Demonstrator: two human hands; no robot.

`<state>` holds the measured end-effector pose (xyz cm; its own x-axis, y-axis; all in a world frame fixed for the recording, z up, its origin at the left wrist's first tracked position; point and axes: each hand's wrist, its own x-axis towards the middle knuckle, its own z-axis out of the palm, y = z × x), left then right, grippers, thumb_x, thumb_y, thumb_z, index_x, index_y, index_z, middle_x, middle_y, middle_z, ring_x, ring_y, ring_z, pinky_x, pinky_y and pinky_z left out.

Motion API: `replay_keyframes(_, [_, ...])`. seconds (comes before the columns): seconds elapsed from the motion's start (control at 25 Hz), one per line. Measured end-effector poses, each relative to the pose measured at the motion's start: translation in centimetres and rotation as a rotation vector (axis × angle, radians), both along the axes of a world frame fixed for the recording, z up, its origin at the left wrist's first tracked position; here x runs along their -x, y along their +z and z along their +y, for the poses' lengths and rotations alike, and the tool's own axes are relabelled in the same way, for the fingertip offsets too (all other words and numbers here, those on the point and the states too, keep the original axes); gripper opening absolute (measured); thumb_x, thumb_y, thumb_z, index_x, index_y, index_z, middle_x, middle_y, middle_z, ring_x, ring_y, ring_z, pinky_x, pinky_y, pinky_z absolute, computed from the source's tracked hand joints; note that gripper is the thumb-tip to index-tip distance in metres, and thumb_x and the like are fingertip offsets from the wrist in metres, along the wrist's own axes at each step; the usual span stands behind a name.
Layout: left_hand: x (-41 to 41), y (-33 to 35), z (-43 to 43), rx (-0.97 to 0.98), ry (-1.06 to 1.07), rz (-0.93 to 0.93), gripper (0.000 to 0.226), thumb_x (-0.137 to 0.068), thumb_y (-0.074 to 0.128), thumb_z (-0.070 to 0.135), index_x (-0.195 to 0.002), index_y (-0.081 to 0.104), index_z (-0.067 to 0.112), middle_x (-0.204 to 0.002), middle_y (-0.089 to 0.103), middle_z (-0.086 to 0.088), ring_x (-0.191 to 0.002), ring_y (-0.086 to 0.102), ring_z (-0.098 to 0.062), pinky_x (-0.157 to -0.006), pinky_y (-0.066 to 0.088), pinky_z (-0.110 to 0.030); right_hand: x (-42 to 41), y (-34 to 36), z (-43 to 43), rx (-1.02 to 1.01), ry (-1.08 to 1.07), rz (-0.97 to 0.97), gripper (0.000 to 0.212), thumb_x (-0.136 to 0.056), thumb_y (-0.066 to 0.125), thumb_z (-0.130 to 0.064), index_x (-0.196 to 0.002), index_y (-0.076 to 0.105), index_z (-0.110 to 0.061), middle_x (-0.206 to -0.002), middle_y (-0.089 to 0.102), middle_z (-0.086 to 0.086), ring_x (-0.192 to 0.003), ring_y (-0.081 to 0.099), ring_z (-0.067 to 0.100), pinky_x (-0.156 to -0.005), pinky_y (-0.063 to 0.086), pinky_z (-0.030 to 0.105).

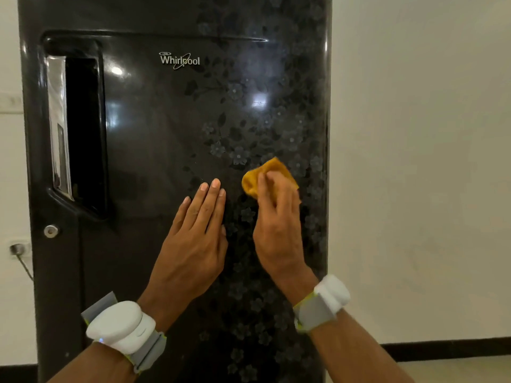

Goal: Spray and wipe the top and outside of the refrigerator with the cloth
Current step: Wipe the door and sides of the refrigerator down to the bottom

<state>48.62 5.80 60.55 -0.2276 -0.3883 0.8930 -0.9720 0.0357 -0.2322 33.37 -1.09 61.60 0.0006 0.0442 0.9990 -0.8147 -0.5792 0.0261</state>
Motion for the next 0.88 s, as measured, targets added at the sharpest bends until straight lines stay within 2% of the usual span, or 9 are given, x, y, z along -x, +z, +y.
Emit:
replay_keyframes(0.12, [-0.3,0.1,0.2,-0.005,0.013,-0.012,0.057,-0.103,0.027,0.028,-0.155,0.016,0.006,-0.165,0.008,-0.011,-0.153,0.005,-0.022,-0.123,0.020,-0.045,2.4,-5.6,0.5,-0.047,-0.087,0.141,0.043,-0.102,0.040,0.002,-0.145,0.038,0.006,-0.153,0.036,0.023,-0.144,0.033,0.034,-0.114,0.036,0.045])
replay_keyframes(0.28, [0.1,0.2,0.1,0.006,0.023,-0.015,0.057,-0.104,0.028,0.029,-0.154,0.019,0.005,-0.164,0.010,-0.013,-0.153,0.007,-0.024,-0.122,0.022,-0.046,3.2,3.3,-1.2,-0.080,0.090,-0.213,0.049,-0.096,0.050,0.009,-0.144,0.040,0.008,-0.154,0.032,0.026,-0.145,0.028,0.039,-0.117,0.030,0.050])
replay_keyframes(0.36, [0.2,0.1,-0.1,0.017,0.033,-0.011,0.057,-0.104,0.028,0.030,-0.154,0.019,0.004,-0.164,0.011,-0.014,-0.153,0.008,-0.025,-0.122,0.023,-0.047,2.1,5.8,-1.1,-0.058,0.126,-0.078,0.052,-0.096,0.047,0.009,-0.146,0.038,0.003,-0.156,0.029,0.022,-0.148,0.024,0.036,-0.118,0.027,0.050])
replay_keyframes(0.44, [0.3,0.1,-0.2,0.021,0.038,-0.015,0.057,-0.103,0.029,0.029,-0.154,0.020,0.004,-0.163,0.012,-0.015,-0.152,0.010,-0.026,-0.121,0.024,-0.048,2.6,2.1,-0.7,-0.044,0.032,0.162,0.055,-0.095,0.046,0.009,-0.149,0.036,-0.001,-0.159,0.027,0.017,-0.150,0.019,0.031,-0.119,0.027,0.050])
replay_keyframes(0.52, [0.2,0.1,-0.1,0.023,0.031,-0.012,0.057,-0.103,0.028,0.029,-0.153,0.021,0.004,-0.163,0.013,-0.015,-0.152,0.010,-0.026,-0.121,0.024,-0.048,5.1,-2.8,0.1,-0.084,-0.016,0.231,0.054,-0.096,0.045,0.006,-0.149,0.036,-0.002,-0.159,0.027,0.016,-0.149,0.022,0.030,-0.115,0.033,0.050])
replay_keyframes(0.6, [0.1,0.1,0.0,0.025,0.033,-0.018,0.057,-0.103,0.028,0.030,-0.153,0.021,0.004,-0.163,0.013,-0.015,-0.152,0.011,-0.026,-0.120,0.026,-0.048,6.6,-1.6,-0.5,-0.131,0.089,0.018,0.050,-0.099,0.042,-0.001,-0.149,0.035,0.001,-0.159,0.026,0.018,-0.148,0.025,0.032,-0.113,0.036,0.052])
replay_keyframes(0.68, [0.2,0.2,0.0,0.017,0.043,-0.023,0.057,-0.103,0.027,0.031,-0.153,0.022,0.003,-0.163,0.014,-0.016,-0.152,0.011,-0.027,-0.119,0.027,-0.049,5.7,4.6,-1.3,-0.140,0.181,-0.206,0.046,-0.104,0.038,-0.012,-0.148,0.035,0.002,-0.158,0.027,0.019,-0.147,0.026,0.033,-0.114,0.034,0.051])
replay_keyframes(0.76, [0.2,0.1,0.0,0.009,0.056,-0.033,0.057,-0.103,0.027,0.031,-0.153,0.023,0.003,-0.162,0.015,-0.017,-0.152,0.013,-0.028,-0.118,0.030,-0.049,3.4,8.6,-1.1,-0.088,0.190,-0.097,0.047,-0.100,0.044,-0.003,-0.146,0.039,0.001,-0.157,0.030,0.019,-0.148,0.024,0.035,-0.117,0.029,0.051])
replay_keyframes(0.88, [0.3,0.4,0.2,0.000,0.068,-0.043,0.057,-0.103,0.028,0.030,-0.152,0.024,0.003,-0.162,0.017,-0.016,-0.151,0.015,-0.028,-0.117,0.031,-0.049,2.6,2.8,-0.6,-0.054,0.060,0.273,0.054,-0.094,0.049,0.005,-0.147,0.040,-0.002,-0.159,0.027,0.015,-0.150,0.017,0.031,-0.118,0.028,0.051])
